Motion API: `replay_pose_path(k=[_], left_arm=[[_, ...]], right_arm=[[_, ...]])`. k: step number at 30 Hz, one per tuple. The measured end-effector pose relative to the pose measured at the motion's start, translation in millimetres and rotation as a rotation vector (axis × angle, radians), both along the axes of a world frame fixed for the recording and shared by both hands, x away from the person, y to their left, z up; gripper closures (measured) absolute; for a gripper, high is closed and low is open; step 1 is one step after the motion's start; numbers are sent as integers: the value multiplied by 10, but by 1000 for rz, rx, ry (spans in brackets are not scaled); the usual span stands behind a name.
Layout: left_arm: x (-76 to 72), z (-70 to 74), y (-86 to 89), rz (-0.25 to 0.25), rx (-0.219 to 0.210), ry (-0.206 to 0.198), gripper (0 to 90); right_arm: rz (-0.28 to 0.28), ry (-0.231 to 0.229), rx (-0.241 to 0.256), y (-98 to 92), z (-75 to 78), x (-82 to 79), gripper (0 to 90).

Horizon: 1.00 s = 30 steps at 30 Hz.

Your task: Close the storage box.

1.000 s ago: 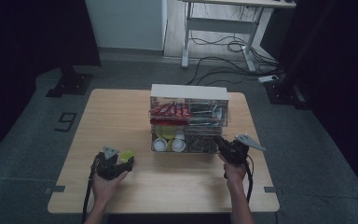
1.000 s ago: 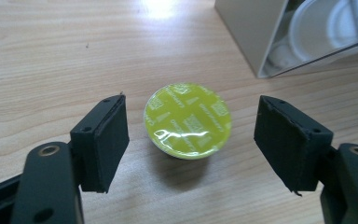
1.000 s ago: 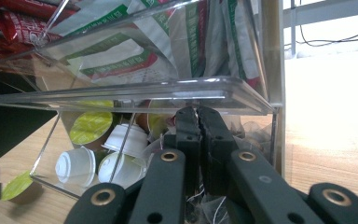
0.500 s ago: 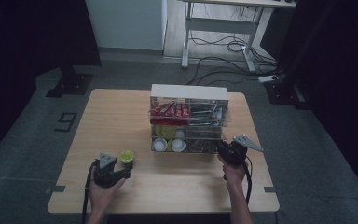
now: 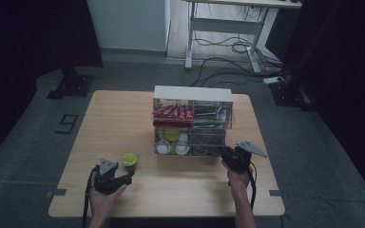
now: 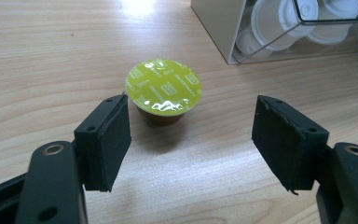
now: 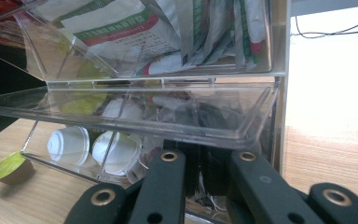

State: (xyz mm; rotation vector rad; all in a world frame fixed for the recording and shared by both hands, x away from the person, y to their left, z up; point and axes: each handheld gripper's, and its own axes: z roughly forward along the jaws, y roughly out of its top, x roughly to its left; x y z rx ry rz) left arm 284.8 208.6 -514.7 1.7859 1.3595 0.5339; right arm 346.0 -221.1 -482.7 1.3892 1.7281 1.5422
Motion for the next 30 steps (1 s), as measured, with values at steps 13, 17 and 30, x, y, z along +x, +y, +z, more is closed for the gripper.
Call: replay_pose_path(k=[13,17,30], left_arm=[[-11,-1,18,-10,-13,10,285],[-13,0,23,-10,-15,8,285],[-12,-6,42,-11,-19,14,286]], right_arm=[[-1,8,8,-43,-2,-101,863],[1,20,2,-42,-34,-107,863],[8,58,-12,-40,-126,-158,857]])
